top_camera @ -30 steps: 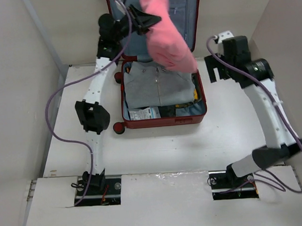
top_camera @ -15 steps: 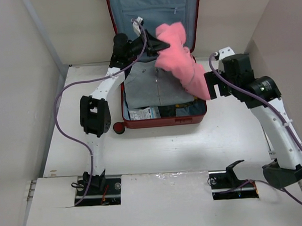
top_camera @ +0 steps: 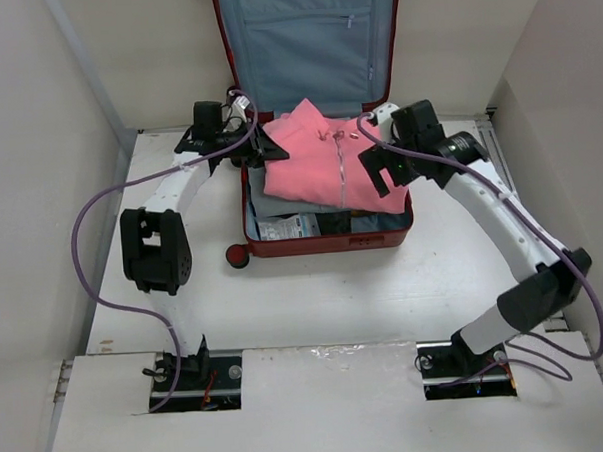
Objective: Pack the luggage
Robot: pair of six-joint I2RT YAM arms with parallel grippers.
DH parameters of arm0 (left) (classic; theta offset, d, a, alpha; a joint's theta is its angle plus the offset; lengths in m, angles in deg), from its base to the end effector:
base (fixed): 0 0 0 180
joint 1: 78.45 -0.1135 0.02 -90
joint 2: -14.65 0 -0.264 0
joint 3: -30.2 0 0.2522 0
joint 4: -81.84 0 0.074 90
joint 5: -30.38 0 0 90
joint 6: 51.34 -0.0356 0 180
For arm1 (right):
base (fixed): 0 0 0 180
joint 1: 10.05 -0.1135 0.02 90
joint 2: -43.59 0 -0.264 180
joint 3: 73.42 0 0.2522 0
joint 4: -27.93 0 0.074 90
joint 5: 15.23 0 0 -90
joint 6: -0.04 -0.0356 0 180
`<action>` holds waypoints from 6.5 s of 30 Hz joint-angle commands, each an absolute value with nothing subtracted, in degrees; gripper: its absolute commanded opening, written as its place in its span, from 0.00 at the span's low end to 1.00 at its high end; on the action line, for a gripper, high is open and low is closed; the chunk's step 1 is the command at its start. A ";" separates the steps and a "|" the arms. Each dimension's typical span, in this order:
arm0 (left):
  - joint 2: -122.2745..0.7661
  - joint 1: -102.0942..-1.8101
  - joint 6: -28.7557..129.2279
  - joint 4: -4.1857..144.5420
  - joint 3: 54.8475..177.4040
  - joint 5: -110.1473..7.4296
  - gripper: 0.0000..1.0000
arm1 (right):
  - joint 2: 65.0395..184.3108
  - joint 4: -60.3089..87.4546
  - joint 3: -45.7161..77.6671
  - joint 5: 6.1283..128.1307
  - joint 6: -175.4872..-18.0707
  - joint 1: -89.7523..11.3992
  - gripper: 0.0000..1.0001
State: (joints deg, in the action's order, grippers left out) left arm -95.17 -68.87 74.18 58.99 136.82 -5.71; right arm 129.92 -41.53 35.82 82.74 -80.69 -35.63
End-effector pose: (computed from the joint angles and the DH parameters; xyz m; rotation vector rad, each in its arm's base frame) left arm 0.4356 -0.1027 0.3061 0.1714 2.1111 -1.4314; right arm 0.2822 0.1296 0.3958 -0.6476 2.2832 -0.0295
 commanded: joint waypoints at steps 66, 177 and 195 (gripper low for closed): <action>-86.68 -55.95 38.83 43.83 144.91 -52.49 0.21 | 151.52 -23.62 53.60 52.09 -69.58 -19.73 0.37; -70.51 -74.67 -27.86 3.30 136.79 -33.08 0.94 | 123.75 -42.70 26.23 64.75 -78.36 -27.97 1.00; -66.21 -71.86 -24.62 17.78 126.41 -34.93 0.90 | 115.93 -35.94 12.68 61.15 -80.29 -25.08 1.00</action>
State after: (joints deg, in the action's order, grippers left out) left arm -67.50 -72.85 -28.19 11.32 126.63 -35.72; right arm 117.85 -41.14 13.22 62.87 -80.27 -25.75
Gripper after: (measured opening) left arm 0.905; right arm 1.000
